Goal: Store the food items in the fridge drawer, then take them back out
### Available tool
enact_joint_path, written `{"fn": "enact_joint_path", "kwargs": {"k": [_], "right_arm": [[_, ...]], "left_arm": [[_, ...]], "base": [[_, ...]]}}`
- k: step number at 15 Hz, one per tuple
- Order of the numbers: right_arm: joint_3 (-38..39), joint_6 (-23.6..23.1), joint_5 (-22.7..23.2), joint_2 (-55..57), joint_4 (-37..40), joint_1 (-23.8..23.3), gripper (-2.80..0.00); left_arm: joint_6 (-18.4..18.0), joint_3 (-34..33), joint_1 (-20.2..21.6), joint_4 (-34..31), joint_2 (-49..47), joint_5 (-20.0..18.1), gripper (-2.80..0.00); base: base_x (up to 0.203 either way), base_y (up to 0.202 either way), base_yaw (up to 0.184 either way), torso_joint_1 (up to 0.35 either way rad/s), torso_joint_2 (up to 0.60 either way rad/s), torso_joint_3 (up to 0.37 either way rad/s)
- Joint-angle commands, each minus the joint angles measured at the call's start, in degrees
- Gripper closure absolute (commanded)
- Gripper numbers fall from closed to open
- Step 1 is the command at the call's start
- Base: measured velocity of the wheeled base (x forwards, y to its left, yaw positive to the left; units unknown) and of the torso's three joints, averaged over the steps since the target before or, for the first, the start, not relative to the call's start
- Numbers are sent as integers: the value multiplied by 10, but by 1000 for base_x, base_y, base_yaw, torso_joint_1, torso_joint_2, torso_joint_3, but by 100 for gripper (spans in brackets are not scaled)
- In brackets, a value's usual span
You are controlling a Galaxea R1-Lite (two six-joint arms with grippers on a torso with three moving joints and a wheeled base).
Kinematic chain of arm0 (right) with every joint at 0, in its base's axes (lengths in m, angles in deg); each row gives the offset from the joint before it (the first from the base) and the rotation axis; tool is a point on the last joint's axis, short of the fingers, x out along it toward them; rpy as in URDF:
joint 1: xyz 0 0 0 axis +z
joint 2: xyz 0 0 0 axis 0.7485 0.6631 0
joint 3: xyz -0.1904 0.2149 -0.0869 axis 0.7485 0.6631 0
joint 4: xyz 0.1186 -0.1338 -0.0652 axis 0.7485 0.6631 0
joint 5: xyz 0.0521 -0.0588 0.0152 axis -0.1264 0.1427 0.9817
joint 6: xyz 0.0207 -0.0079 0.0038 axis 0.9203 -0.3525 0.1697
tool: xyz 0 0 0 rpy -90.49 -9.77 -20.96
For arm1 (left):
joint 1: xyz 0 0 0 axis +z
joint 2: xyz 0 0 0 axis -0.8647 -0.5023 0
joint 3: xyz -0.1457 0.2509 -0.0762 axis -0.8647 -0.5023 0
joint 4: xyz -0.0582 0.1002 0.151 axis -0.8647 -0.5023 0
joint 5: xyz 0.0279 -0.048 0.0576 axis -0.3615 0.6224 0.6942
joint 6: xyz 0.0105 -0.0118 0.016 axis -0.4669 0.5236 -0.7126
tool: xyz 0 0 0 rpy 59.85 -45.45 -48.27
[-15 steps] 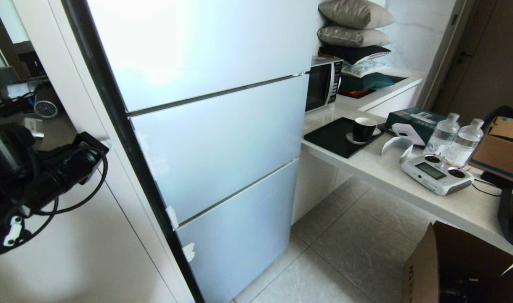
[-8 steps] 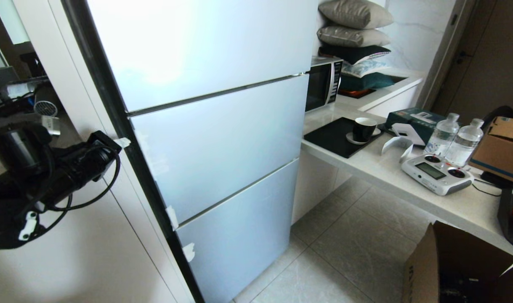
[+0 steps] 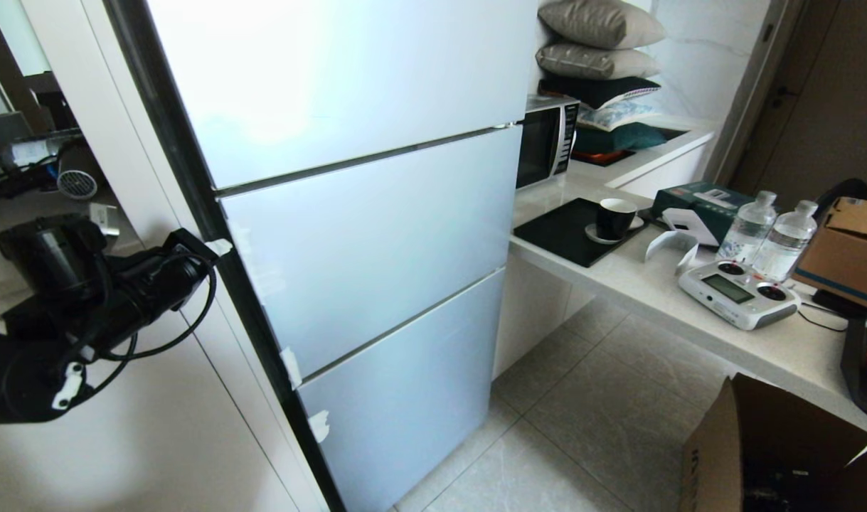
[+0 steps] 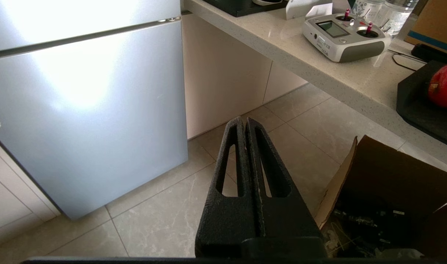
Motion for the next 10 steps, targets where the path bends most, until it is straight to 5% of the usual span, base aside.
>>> {"fn": "enact_joint_path", "kwargs": {"k": [1, 10], "right_arm": [[0, -1, 0, 1, 0, 0, 0], [0, 0, 0, 1, 0, 0, 0]], "left_arm": [[2, -6, -5, 3, 10, -1, 0], [2, -44, -41, 4, 18, -6, 0]], "base": [[0, 0, 0, 0, 0, 0], [0, 0, 0, 0, 0, 0]]}}
